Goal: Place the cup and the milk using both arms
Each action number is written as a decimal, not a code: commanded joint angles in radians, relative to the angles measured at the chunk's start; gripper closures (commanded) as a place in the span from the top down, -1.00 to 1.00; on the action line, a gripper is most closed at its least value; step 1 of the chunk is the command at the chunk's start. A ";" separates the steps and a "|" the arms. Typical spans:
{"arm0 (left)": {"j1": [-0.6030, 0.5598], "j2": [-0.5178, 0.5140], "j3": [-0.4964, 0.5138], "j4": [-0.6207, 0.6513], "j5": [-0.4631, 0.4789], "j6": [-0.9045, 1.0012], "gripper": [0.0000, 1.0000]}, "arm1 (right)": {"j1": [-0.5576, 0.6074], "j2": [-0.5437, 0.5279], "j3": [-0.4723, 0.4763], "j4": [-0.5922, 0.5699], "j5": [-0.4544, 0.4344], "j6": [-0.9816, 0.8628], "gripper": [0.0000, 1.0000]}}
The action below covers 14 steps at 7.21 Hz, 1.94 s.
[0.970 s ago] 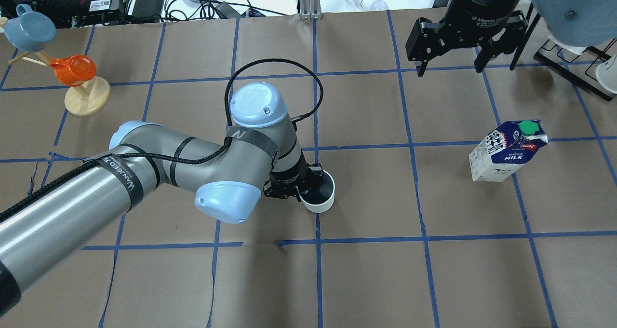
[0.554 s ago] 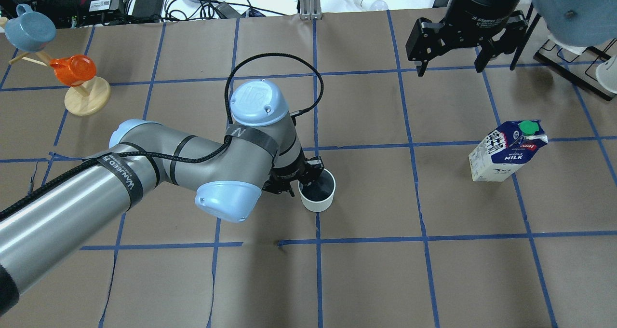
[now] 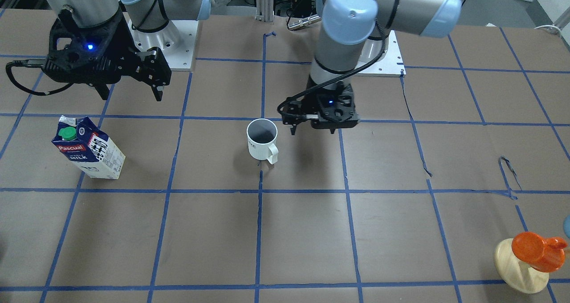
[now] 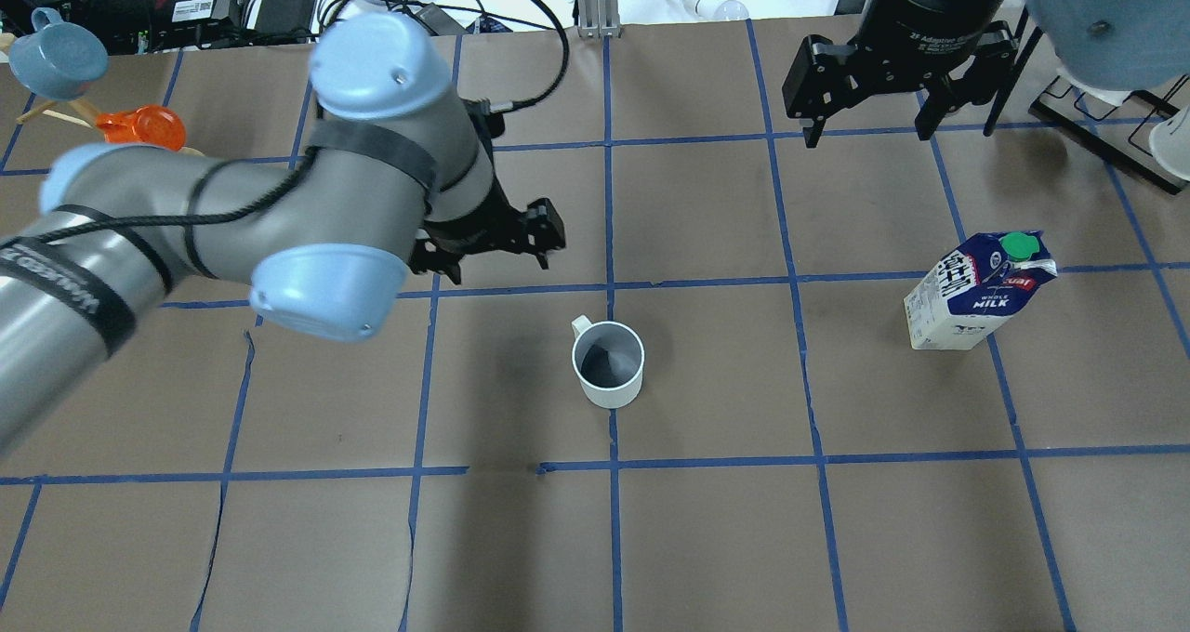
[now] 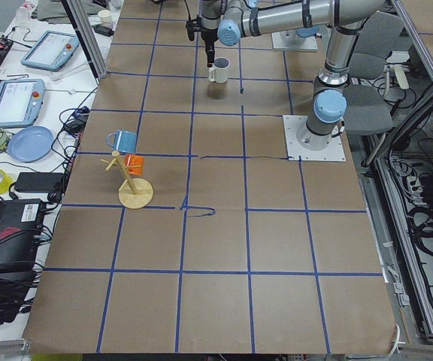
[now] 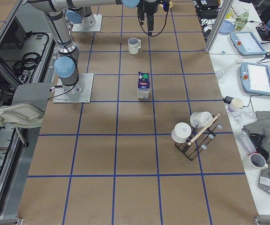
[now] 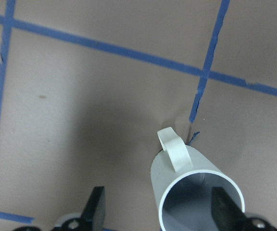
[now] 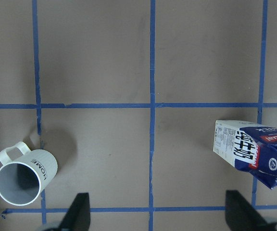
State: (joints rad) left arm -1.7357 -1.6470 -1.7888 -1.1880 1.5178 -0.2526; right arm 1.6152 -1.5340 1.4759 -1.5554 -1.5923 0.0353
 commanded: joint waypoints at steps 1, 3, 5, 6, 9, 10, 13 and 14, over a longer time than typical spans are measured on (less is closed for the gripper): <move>0.196 0.068 0.131 -0.146 0.005 0.276 1.00 | -0.001 0.000 0.006 -0.002 0.000 0.000 1.00; 0.275 0.102 0.325 -0.369 0.005 0.393 1.00 | -0.011 0.009 0.009 -0.003 -0.002 0.000 1.00; 0.259 0.104 0.341 -0.410 0.008 0.363 1.00 | -0.027 0.037 0.021 -0.018 -0.006 -0.002 1.00; 0.242 0.096 0.312 -0.404 0.007 0.295 1.00 | -0.043 0.061 0.023 -0.011 0.002 -0.002 1.00; 0.225 0.125 0.252 -0.332 0.008 0.292 1.00 | -0.241 0.061 0.046 -0.002 -0.009 -0.192 1.00; 0.226 0.134 0.250 -0.334 0.045 0.294 1.00 | -0.314 0.052 0.088 -0.005 -0.009 -0.312 1.00; 0.225 0.141 0.238 -0.340 0.062 0.291 1.00 | -0.377 0.066 0.180 -0.021 -0.014 -0.347 1.00; 0.225 0.139 0.240 -0.338 0.055 0.283 1.00 | -0.377 0.077 0.228 -0.064 -0.076 -0.345 1.00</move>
State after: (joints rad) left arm -1.5101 -1.5072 -1.5491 -1.5279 1.5774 0.0375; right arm 1.2423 -1.4691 1.6519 -1.5859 -1.6196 -0.3095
